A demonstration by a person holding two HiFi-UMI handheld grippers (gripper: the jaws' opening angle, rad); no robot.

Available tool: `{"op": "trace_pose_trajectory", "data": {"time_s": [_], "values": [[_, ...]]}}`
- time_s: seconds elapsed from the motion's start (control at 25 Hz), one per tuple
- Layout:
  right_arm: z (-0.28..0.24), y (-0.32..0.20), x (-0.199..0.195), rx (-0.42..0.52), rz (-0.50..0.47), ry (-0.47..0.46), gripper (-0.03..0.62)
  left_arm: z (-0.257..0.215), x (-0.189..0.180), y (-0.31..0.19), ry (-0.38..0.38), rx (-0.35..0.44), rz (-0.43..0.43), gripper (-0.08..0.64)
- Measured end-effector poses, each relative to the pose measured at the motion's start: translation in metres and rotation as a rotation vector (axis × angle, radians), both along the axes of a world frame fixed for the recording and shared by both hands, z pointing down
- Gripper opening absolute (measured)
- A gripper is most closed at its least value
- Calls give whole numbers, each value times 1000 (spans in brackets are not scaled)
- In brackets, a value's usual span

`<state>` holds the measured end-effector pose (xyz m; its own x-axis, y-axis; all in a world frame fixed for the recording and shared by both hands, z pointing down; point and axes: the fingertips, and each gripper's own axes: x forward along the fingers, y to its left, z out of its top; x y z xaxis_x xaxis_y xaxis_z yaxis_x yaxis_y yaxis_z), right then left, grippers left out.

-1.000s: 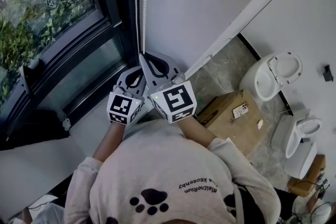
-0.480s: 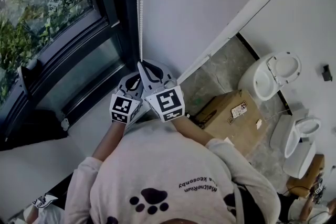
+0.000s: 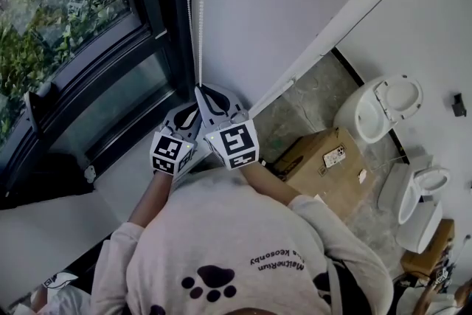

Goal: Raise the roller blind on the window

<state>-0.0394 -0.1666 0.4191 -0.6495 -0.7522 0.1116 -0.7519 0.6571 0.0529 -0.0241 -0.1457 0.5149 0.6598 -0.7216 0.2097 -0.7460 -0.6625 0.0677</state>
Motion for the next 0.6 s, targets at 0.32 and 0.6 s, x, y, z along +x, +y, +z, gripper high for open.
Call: {"op": "trace_pose_trajectory", "data": {"time_s": [0.32,0.6], "values": [[-2,1,8,-12,9,-12,9,-65,-13,5,137,58,-49,57],[-3,2,13,-22,17,-22,9,-96,-21,6,81,89,-93,8]]}}
